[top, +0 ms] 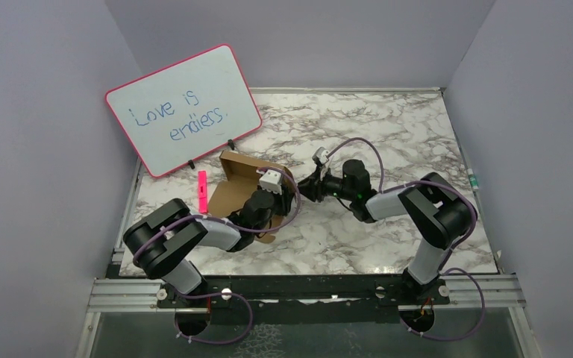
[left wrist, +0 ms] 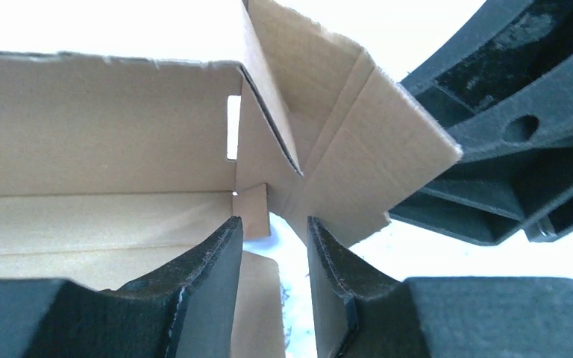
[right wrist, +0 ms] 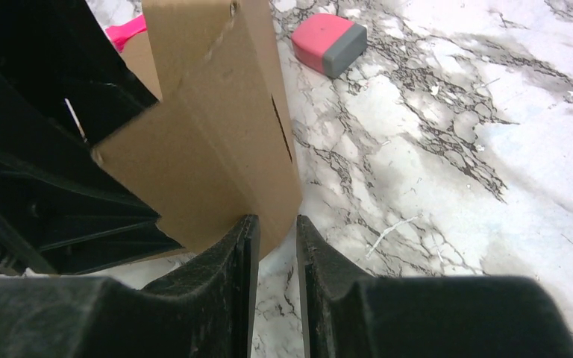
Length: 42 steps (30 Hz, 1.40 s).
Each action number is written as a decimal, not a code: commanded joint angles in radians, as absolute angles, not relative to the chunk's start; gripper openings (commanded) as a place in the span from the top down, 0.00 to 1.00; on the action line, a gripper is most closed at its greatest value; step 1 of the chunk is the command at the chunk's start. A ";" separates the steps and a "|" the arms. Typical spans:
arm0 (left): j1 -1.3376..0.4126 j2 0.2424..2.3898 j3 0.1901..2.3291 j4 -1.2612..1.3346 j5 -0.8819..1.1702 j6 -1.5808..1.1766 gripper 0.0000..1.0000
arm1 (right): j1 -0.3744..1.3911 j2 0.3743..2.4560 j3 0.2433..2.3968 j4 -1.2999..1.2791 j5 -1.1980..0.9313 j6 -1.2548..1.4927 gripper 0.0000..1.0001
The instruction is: Fold the paper box
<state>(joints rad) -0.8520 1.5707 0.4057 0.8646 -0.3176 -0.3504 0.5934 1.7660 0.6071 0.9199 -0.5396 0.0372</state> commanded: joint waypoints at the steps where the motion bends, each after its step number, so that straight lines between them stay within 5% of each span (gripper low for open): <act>1: -0.854 1.499 0.370 0.781 -0.325 -0.415 0.61 | 0.594 1.784 0.637 0.956 -0.586 0.038 0.70; 13: -0.855 1.398 0.310 0.613 -0.340 -0.516 0.68 | 0.595 1.812 0.653 0.965 -0.634 0.056 0.68; 29: -0.872 1.535 0.347 0.578 -0.260 -0.547 0.83 | 0.615 1.840 0.667 0.980 -0.647 0.095 0.61; 42: -0.941 1.578 0.383 0.580 -0.264 -0.556 0.83 | 0.617 1.821 0.661 0.999 -0.609 0.146 0.59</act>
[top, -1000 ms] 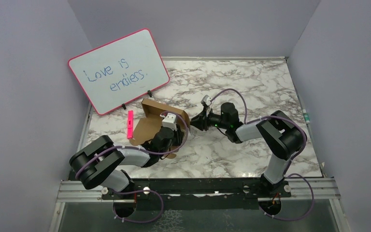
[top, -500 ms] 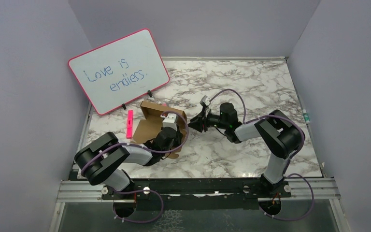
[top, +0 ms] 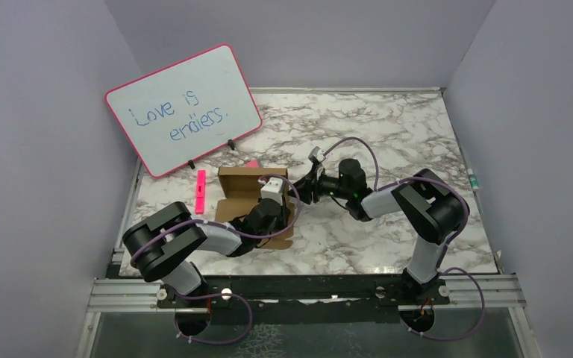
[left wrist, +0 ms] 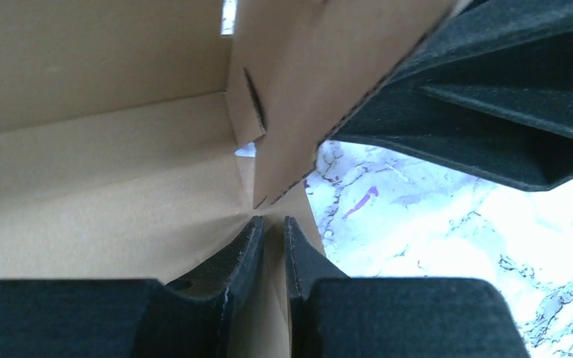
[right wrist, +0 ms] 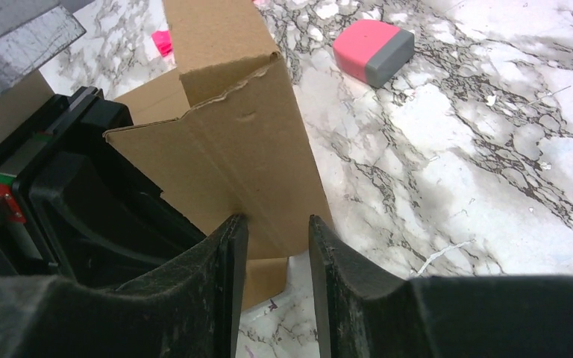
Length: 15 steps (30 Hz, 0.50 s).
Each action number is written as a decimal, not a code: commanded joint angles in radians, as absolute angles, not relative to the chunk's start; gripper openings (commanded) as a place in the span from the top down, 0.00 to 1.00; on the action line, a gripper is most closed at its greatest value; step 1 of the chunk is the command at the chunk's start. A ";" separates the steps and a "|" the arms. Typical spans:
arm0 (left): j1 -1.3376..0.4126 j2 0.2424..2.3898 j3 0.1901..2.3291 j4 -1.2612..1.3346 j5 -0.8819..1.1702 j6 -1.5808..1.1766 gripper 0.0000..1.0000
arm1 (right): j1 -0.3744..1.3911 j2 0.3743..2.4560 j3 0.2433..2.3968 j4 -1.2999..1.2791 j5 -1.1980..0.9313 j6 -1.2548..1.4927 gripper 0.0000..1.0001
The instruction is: Fold the paper box
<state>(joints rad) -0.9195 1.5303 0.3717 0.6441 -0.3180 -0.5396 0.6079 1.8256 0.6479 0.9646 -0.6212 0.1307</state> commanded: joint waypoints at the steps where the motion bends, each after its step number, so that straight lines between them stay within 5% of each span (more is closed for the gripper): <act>1: -0.944 1.581 0.383 0.580 -0.262 -0.557 0.83 | 0.617 1.818 0.662 0.992 -0.609 0.142 0.59; 15: -0.979 1.489 0.376 0.579 -0.242 -0.530 0.82 | 0.629 1.887 0.600 1.098 -0.603 0.124 0.55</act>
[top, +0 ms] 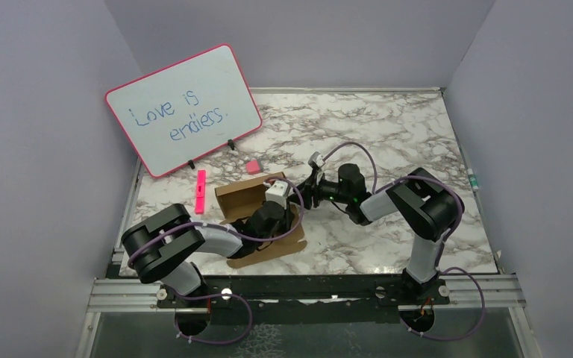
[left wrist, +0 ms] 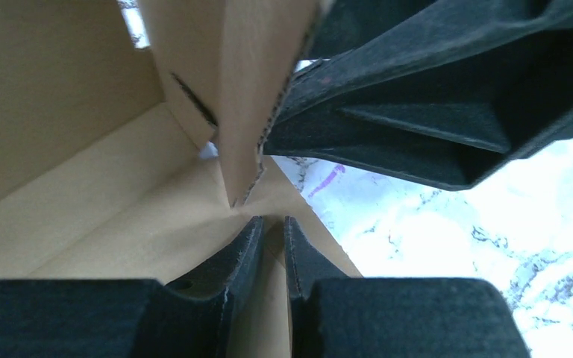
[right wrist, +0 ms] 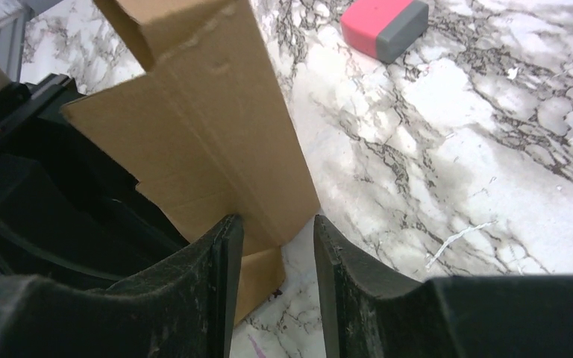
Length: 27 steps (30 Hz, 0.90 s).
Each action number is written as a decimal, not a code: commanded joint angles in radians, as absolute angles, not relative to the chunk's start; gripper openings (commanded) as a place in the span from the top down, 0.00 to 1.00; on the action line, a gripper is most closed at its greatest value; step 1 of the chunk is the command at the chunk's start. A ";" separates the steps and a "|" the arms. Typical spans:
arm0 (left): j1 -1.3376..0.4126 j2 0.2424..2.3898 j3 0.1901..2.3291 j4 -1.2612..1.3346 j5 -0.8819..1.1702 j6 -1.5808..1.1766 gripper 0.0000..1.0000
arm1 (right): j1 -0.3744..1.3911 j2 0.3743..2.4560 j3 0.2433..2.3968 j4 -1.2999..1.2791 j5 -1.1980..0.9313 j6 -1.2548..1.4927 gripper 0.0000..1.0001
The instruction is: Fold the paper box
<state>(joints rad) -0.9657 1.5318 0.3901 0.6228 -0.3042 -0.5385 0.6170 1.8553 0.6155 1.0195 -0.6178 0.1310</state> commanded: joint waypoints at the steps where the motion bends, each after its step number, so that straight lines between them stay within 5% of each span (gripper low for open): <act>1: -0.979 1.476 0.374 0.579 -0.236 -0.528 0.81 | 0.629 1.888 0.597 1.106 -0.604 0.124 0.55; 16: -0.979 1.135 0.453 0.299 -0.137 -0.491 0.60 | 0.636 1.900 0.618 1.105 -0.647 0.105 0.54; 27: -0.921 0.878 0.723 -0.203 -0.497 -0.433 0.57 | 0.641 1.909 0.657 1.072 -0.669 0.084 0.53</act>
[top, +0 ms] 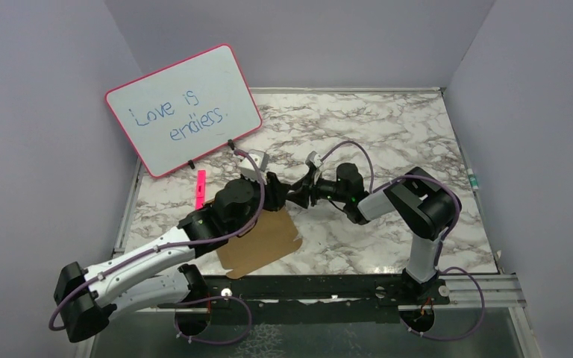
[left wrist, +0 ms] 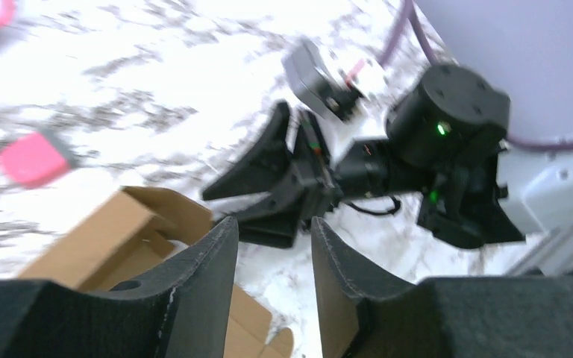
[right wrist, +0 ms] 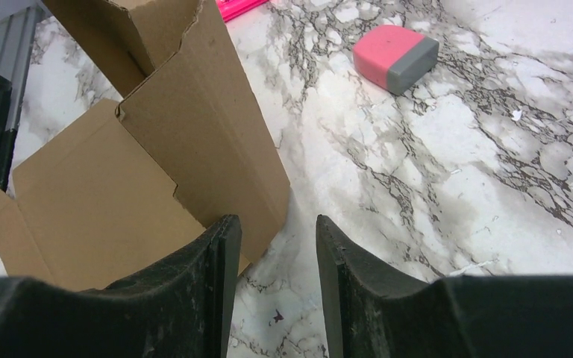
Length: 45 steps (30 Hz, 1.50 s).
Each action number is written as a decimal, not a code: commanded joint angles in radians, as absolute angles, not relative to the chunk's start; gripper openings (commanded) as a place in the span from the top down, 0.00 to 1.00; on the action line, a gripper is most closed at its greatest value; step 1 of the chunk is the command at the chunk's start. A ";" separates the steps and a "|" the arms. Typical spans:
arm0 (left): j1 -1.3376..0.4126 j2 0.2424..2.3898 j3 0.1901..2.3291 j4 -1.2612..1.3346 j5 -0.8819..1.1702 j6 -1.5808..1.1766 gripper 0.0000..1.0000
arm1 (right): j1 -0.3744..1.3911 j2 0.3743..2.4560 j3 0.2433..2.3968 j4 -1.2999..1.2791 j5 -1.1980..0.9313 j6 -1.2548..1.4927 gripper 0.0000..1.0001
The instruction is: Fold the paper box
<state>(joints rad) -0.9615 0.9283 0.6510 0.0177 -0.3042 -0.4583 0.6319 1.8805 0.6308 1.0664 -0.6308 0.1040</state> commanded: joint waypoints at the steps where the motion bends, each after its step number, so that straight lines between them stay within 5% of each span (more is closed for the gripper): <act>1: -0.897 0.876 0.741 -0.235 -0.517 -0.435 0.56 | 0.643 1.912 0.659 1.074 -0.671 0.084 0.53; 11: -0.607 0.977 0.734 -0.191 -0.294 -0.449 0.55 | 0.649 1.924 0.670 1.075 -0.678 0.080 0.52; 45: -0.595 1.057 0.603 -0.058 -0.069 -0.512 0.64 | 0.755 1.898 0.704 1.098 -0.581 0.073 0.41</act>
<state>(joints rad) -0.5968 1.0496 0.6228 -0.0635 -0.1387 -0.4896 0.7341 1.9106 0.6872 1.0534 -0.6563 0.0780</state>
